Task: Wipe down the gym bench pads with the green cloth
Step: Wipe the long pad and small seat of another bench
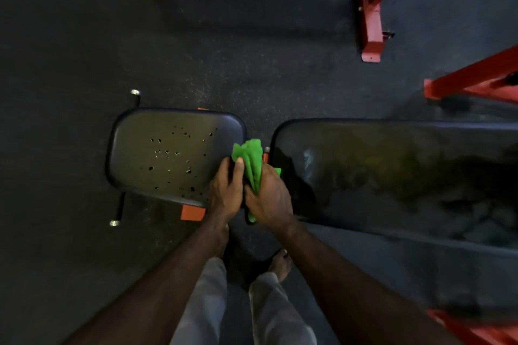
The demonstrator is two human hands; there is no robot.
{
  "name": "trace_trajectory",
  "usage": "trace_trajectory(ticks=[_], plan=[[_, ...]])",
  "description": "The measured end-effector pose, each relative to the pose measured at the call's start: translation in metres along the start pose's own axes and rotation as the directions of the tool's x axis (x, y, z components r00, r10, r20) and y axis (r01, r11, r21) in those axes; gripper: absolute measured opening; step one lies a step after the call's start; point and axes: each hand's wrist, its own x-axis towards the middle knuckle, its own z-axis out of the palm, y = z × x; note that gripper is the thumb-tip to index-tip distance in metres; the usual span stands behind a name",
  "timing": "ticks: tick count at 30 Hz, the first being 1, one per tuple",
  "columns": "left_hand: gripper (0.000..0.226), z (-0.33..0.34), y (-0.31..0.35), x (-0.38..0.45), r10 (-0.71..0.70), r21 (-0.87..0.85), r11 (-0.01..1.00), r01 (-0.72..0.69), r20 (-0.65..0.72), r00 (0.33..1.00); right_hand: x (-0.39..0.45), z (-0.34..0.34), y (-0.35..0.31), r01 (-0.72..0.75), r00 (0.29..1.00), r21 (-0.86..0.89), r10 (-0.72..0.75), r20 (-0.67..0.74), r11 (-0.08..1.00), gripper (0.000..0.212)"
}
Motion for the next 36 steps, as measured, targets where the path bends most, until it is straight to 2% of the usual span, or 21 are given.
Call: trace_trajectory(ticks=[4, 7, 12, 15, 17, 19, 22, 24, 26, 28, 29, 32, 34, 36], plan=[[0.032, 0.006, -0.005, 0.013, -0.031, 0.008, 0.999, 0.031, 0.017, 0.999, -0.005, -0.001, 0.002, -0.069, 0.998, -0.010, 0.069, 0.008, 0.998, 0.044], [0.031, 0.012, -0.008, 0.012, -0.080, -0.087, 0.993, 0.081, 0.011, 0.997, -0.012, -0.002, 0.009, -0.138, 0.989, 0.018, 0.138, -0.053, 0.990, 0.054], [0.027, 0.030, 0.007, 0.007, -0.212, -0.284, 0.932, 0.226, 0.080, 0.974, -0.022, -0.013, 0.024, -0.180, 0.963, 0.176, 0.210, -0.167, 0.968, 0.066], [0.032, 0.040, 0.012, 0.010, -0.360, -0.290, 0.882, 0.371, 0.093, 0.928, -0.022, -0.023, 0.034, -0.201, 0.950, 0.296, 0.259, -0.173, 0.934, 0.060], [0.032, 0.044, 0.018, 0.009, -0.402, -0.254, 0.875, 0.413, 0.096, 0.911, -0.021, -0.028, 0.043, -0.207, 0.944, 0.344, 0.280, -0.176, 0.916, 0.058], [0.034, 0.046, 0.022, 0.008, -0.383, -0.218, 0.890, 0.399, 0.115, 0.917, -0.023, -0.036, 0.049, -0.213, 0.938, 0.350, 0.291, -0.187, 0.912, 0.067], [0.035, 0.052, 0.032, 0.003, -0.389, -0.254, 0.872, 0.418, 0.157, 0.908, -0.031, -0.043, 0.058, -0.217, 0.908, 0.367, 0.326, -0.265, 0.904, 0.084], [0.033, 0.058, 0.035, 0.000, -0.422, -0.289, 0.830, 0.478, 0.235, 0.875, -0.037, -0.043, 0.065, -0.210, 0.884, 0.399, 0.347, -0.312, 0.893, 0.074], [0.033, 0.061, 0.039, -0.006, -0.422, -0.301, 0.807, 0.509, 0.311, 0.852, -0.043, -0.045, 0.071, -0.205, 0.884, 0.450, 0.362, -0.296, 0.869, 0.064], [0.028, 0.067, 0.038, -0.008, -0.348, -0.302, 0.837, 0.457, 0.352, 0.869, -0.050, -0.049, 0.077, -0.202, 0.884, 0.534, 0.387, -0.261, 0.821, 0.058], [0.025, 0.071, 0.035, -0.007, -0.286, -0.283, 0.879, 0.385, 0.334, 0.898, -0.053, -0.050, 0.081, -0.196, 0.885, 0.554, 0.389, -0.255, 0.809, 0.055], [0.021, 0.080, 0.032, -0.010, -0.154, -0.152, 0.971, 0.184, 0.192, 0.969, -0.062, -0.056, 0.092, -0.166, 0.868, 0.579, 0.396, -0.298, 0.799, 0.048], [0.023, 0.088, 0.035, -0.016, -0.126, -0.205, 0.966, 0.156, 0.152, 0.980, -0.067, -0.064, 0.099, -0.150, 0.843, 0.606, 0.422, -0.335, 0.781, 0.036], [0.024, 0.097, 0.048, -0.026, -0.157, -0.280, 0.941, 0.191, 0.138, 0.978, -0.070, -0.074, 0.104, -0.128, 0.813, 0.617, 0.439, -0.383, 0.776, 0.029]])
